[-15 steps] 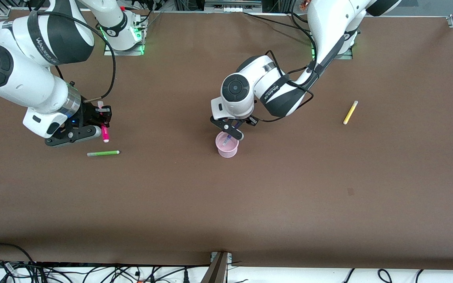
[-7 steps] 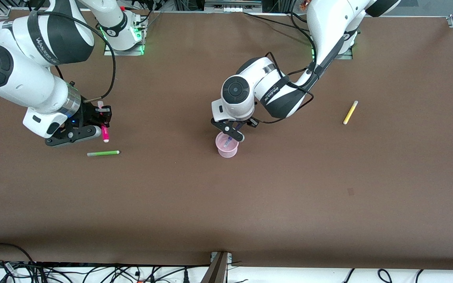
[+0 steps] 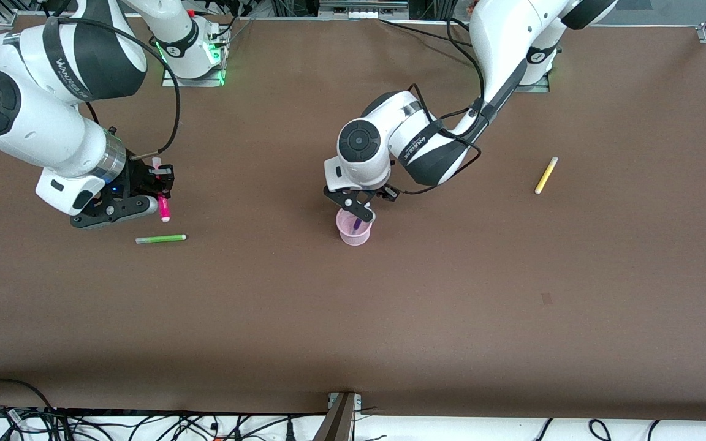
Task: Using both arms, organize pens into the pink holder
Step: 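Lower the blue marker into the cup, release, and withdraw the left gripper, then carry the pink marker over the cup with the right gripper and insert it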
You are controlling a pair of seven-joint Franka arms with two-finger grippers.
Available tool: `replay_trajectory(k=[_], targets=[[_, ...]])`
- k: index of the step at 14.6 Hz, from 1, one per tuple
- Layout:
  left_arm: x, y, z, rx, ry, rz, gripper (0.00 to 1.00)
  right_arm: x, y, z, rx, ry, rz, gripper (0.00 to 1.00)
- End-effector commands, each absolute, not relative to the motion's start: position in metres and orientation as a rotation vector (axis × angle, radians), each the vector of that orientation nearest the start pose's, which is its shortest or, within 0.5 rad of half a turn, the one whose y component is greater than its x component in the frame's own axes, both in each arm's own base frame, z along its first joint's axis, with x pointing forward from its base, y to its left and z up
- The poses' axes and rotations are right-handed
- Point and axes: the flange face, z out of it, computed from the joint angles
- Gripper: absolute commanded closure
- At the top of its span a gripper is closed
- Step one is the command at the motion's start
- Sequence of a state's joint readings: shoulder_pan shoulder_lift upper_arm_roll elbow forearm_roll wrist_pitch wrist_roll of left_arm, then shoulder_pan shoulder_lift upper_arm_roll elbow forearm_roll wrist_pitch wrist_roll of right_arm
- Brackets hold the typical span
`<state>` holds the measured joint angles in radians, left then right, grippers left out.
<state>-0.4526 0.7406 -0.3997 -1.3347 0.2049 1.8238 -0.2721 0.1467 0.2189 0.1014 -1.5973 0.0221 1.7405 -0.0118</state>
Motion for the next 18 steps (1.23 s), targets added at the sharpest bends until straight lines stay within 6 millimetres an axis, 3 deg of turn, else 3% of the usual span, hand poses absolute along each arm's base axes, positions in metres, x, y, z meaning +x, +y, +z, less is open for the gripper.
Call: replay_trajectory(k=[1,2,3,5,7,13,16,18], targets=[[0.529,-0.486,0.302,-2.941,0.879,0.289,0.36,0.603,0.151,0.503,-3.074,-0.4,0.13,1.0],[0.53,-0.485,0.305,-2.945,0.874,0.283,0.14,0.603,0.151,0.503,-3.074,-0.4,0.13,1.0],[0.536,-0.482,0.312,-2.956,0.863,0.265,0.0,0.603,0.151,0.503,-3.074,-0.4,0.13,1.0],[0.552,-0.475,0.339,-2.987,0.83,0.202,0.0,0.603,0.151,0.503,-3.074,-0.4,0.13,1.0],[0.578,-0.444,0.378,-3.026,0.742,0.127,0.0,0.603,0.151,0.503,-3.074,-0.4,0.13,1.0],[0.624,-0.316,0.49,-3.035,0.413,-0.022,0.0,0.603,0.153,0.502,-3.064,-0.378,0.132,1.0],[0.639,-0.256,0.529,-3.043,0.278,-0.094,0.0,0.602,0.157,0.497,-3.059,-0.387,0.131,1.0],[0.644,-0.216,0.552,-3.043,0.207,-0.129,0.0,0.603,0.181,0.492,-3.037,-0.428,0.062,1.0]])
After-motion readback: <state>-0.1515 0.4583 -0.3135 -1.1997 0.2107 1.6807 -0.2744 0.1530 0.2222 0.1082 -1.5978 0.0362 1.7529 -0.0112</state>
